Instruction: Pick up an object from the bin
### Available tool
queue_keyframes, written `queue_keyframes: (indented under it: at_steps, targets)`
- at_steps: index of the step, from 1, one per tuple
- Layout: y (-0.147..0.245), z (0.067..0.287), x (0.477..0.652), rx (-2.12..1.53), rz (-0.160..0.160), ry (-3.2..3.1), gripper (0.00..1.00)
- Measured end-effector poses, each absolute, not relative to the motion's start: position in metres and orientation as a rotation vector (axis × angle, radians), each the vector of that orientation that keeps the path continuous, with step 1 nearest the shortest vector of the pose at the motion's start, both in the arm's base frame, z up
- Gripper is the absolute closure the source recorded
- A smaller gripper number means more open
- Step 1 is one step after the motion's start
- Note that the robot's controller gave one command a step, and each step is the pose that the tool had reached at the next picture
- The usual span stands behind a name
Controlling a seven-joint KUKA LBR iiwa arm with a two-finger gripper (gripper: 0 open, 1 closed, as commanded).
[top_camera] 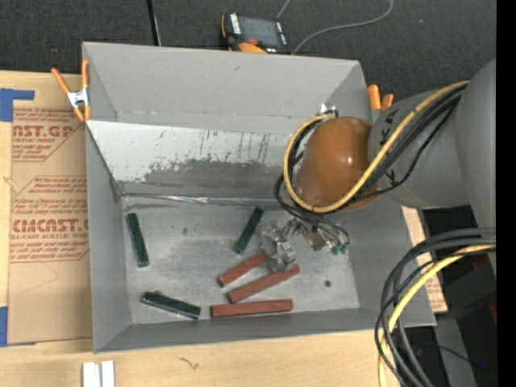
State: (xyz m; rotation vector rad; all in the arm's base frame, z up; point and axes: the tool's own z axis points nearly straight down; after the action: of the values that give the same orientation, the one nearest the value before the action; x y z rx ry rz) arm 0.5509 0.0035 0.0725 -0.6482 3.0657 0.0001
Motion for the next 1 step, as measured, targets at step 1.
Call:
queue_keyframes:
  at_steps: [1]
  targets:
    - [0.0035,0.0702,0.5488,-0.650,0.002,3.072,0.00]
